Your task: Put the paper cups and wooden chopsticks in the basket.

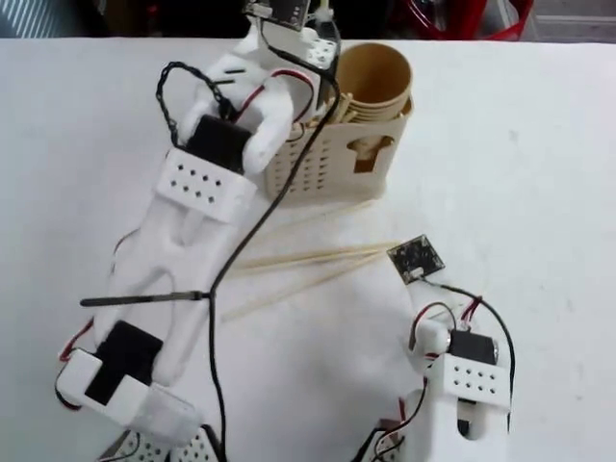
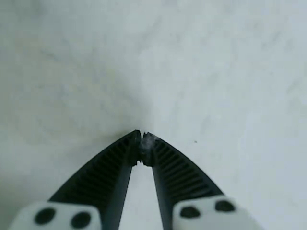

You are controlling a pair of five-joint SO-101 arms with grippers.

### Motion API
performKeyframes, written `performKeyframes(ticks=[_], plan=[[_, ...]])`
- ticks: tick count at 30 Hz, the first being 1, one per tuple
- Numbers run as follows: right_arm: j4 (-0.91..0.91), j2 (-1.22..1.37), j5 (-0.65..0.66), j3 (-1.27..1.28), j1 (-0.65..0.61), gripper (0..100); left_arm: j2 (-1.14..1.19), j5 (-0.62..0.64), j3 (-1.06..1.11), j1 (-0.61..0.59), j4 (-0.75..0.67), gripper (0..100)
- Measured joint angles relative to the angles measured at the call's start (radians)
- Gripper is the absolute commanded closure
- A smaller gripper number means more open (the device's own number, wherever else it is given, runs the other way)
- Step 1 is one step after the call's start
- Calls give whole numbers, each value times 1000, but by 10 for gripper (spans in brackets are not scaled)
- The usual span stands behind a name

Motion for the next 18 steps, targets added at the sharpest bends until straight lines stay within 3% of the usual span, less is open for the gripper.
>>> performKeyframes(ticks=[18], plan=[[0,0,0,0,0,981,0,0,0,-48,63,940]])
